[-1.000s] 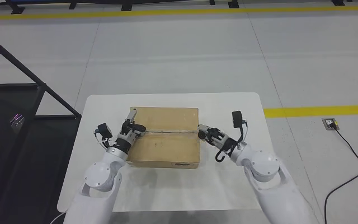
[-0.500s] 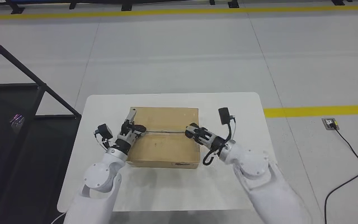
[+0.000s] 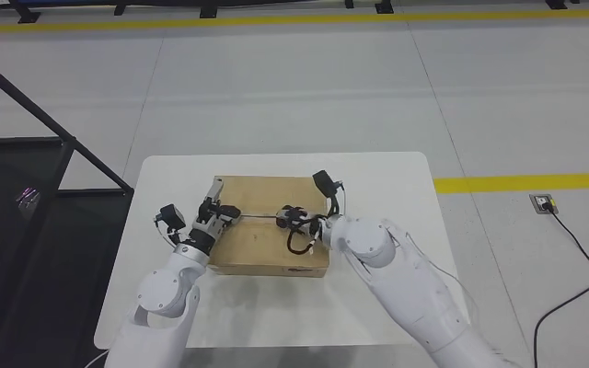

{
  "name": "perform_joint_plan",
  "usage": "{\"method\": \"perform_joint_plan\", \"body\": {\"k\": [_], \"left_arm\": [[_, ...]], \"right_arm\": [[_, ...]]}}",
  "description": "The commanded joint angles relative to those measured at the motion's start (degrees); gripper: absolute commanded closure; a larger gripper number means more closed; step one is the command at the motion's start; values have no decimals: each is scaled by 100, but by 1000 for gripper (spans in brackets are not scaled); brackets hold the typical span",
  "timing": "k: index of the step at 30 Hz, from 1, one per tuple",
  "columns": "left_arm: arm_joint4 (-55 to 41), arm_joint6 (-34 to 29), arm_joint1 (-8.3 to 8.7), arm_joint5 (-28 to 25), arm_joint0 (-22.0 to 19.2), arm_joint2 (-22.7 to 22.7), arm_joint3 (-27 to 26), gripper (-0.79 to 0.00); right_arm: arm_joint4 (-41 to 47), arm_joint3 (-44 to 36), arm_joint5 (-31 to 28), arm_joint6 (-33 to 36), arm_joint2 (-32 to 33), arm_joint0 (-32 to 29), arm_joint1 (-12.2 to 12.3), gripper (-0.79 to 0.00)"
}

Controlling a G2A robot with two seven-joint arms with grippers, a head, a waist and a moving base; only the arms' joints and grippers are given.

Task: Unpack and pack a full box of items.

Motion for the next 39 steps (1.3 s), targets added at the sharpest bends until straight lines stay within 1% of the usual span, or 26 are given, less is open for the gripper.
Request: {"method": "perform_joint_plan", "body": {"k": [1,6,10,17,23,30,39], "left_arm": [[7,-1,-2,-4,-1,8,2,-785],[2,12,-4,-27,21,-3,-21,-785],[-90,74,6,-90,111,-150,-90,-785],[-280,142,43,-135,292,-528,-17,-785],[-465,203,58,-105,290,-736,160,-785],[-523,236,49,-104,195,-713,377,-785],[-626,285,30,-180,243,-665,292,-785]], "right_arm": [[42,172,25,12,-93,101,-54,0],[82,589,157,-77,-318,389,-210,0],[170,798,158,-96,-359,525,-293,0],[181,957,157,-99,-344,599,-362,0],[153,1000,150,-51,-281,602,-384,0],[104,951,171,23,-279,564,-420,0],[117,1148,189,127,-452,729,-571,0]]}}
